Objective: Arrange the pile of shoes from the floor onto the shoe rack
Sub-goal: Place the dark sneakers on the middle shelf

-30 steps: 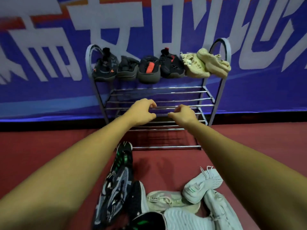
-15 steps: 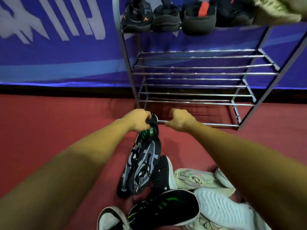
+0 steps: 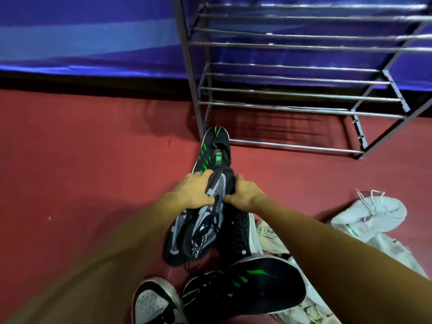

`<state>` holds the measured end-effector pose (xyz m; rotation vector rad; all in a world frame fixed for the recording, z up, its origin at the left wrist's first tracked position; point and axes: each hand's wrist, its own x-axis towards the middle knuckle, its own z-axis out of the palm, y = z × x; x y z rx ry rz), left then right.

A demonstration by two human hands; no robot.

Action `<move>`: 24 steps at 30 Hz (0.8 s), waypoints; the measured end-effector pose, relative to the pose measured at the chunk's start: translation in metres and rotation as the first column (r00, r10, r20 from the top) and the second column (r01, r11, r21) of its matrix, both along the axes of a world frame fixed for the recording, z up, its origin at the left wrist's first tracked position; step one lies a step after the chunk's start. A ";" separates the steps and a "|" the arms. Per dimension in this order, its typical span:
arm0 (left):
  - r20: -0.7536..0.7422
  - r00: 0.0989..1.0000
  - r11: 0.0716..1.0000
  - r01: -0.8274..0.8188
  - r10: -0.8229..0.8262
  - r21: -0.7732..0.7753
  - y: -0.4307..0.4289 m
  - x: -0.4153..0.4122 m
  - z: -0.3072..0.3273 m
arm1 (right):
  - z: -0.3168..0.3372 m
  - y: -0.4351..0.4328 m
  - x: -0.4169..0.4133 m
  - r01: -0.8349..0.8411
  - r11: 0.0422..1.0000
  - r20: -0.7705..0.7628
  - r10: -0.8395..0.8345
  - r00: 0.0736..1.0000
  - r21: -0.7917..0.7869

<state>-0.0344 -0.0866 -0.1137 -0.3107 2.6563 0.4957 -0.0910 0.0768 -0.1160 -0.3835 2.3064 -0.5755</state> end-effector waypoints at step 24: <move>-0.510 0.826 0.948 -0.087 0.241 0.307 0.008 -0.077 0.156 | 0.158 0.012 -0.072 0.178 0.880 -0.194 -0.287 0.938 -0.440</move>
